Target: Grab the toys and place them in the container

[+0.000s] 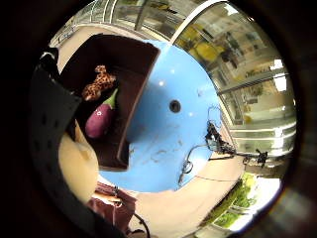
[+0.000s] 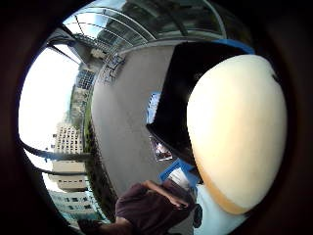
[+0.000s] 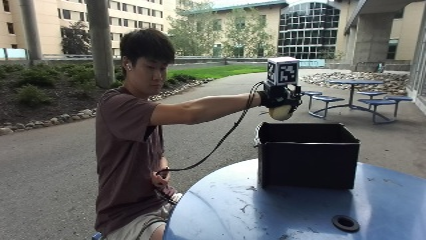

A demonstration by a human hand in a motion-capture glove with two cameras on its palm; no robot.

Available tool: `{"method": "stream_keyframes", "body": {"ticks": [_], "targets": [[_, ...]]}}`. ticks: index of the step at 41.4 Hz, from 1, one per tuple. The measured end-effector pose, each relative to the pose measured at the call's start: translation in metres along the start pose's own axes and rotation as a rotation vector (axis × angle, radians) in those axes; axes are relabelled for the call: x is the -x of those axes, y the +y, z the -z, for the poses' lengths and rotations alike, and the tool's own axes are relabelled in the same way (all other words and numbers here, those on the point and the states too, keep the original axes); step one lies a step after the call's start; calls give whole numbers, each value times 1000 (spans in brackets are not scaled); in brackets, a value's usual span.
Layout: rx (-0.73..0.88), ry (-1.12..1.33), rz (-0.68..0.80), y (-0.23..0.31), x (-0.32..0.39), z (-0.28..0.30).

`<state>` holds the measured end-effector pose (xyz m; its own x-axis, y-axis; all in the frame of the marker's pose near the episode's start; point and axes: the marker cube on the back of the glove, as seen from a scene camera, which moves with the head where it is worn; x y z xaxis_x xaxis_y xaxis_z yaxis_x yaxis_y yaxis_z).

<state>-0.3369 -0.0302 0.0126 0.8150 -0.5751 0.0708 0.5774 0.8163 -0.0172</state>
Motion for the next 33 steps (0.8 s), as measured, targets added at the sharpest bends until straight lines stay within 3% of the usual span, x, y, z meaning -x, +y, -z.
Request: {"method": "stream_keyframes", "body": {"ticks": [13, 21, 33], "targets": [[-1, -10, -2, -35, 48, -14], [176, -10, -22, -37, 65, -33], [110, -40, 4, -28, 50, -40]]}}
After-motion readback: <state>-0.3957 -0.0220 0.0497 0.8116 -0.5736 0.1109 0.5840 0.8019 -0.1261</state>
